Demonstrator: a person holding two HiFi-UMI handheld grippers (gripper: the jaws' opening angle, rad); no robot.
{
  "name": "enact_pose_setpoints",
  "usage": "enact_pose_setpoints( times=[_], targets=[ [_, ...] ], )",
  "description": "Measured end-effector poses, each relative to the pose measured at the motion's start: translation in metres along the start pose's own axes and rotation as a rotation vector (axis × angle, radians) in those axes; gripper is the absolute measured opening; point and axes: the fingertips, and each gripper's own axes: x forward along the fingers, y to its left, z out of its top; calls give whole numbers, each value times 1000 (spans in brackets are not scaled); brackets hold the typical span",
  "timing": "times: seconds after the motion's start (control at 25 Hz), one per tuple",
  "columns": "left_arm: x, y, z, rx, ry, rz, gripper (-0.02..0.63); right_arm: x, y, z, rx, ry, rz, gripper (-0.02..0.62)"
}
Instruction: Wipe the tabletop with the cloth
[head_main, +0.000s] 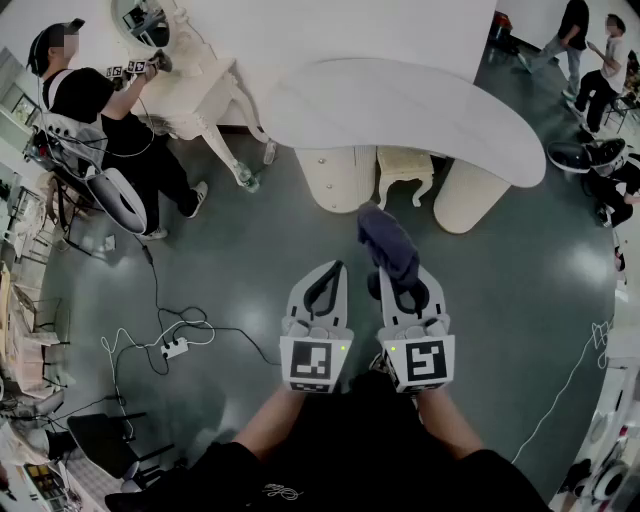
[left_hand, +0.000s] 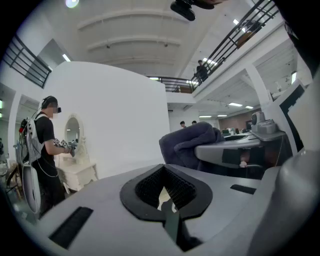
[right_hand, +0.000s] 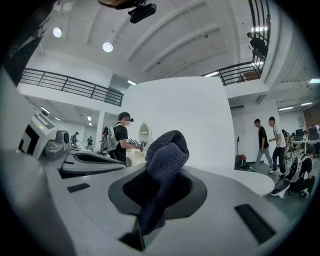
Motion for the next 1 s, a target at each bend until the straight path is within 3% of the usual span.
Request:
enact_pose_setpoints(
  times=[0.4,0.72,0.84,1.0],
  targets=[
    [17,-30,-21,-35,88,41,8,-2,-25,-30,50,66,103,44],
    [22,22,-43,-30,188,77,8,38,-17,-61,89,204,141,44],
    [36,45,-51,-18,190,58,8,63,-4,-78,67,247,175,44],
    [59,92,-70,-33,166,75,8,102,8,-95,79,275,156,44]
  ],
)
